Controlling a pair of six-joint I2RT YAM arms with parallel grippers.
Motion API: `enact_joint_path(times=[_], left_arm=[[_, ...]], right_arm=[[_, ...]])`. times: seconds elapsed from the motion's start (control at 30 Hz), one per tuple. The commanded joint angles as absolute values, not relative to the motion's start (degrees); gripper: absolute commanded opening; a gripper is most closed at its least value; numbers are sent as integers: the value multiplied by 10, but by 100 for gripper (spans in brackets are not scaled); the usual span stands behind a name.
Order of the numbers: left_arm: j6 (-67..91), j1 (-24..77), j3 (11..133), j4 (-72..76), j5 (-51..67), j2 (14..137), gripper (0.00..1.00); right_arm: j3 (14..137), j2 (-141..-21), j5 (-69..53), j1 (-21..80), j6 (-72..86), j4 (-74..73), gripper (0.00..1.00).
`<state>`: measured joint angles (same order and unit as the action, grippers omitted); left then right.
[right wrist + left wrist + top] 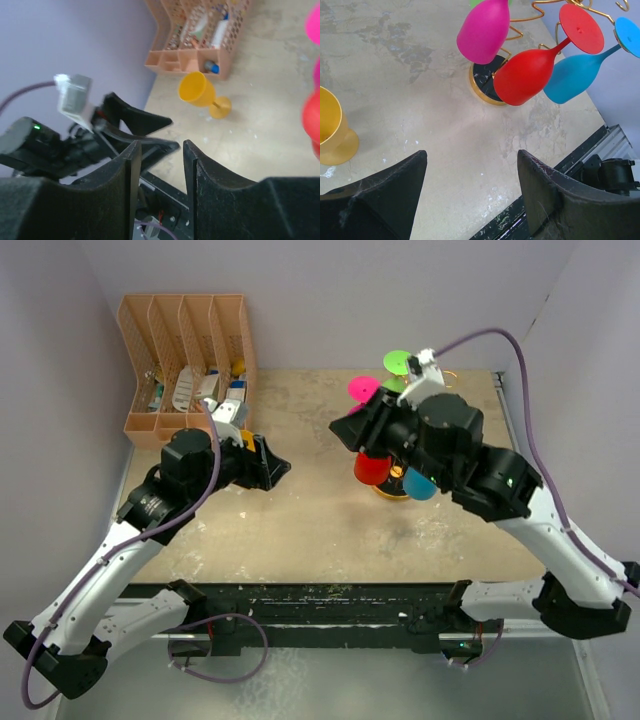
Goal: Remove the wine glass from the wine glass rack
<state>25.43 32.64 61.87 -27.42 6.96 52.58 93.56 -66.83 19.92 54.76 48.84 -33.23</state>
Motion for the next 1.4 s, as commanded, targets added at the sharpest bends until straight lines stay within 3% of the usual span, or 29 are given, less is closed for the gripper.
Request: enact_joint_path(times=[0.0,0.03,0.13,0.27,0.5,0.57,0.87,1.37], left_arm=[[250,327,610,-244,67,517,76],[252,327,611,-243,68,517,76],[256,327,610,-240,70,514,76],[257,327,612,-247,66,507,76],[259,327,611,-253,70,502,76],[259,327,609,-252,72,502,76],[256,327,611,-261,79,496,76],[254,327,609,-262,87,504,76]], right_arm=[[1087,-749,150,533,391,-346,42],[1118,-771,139,508,388,-353,42],[1149,-817,-41,357,411,-316,38],[1176,-828,-96,245,432,-300,38],[951,-657,-273,-84,500,-275,40],[900,-617,-317,-138,487,-290,42],[776,-493,-301,-152,454,-358,47],[669,-484,-314,-151,418,-365,47]])
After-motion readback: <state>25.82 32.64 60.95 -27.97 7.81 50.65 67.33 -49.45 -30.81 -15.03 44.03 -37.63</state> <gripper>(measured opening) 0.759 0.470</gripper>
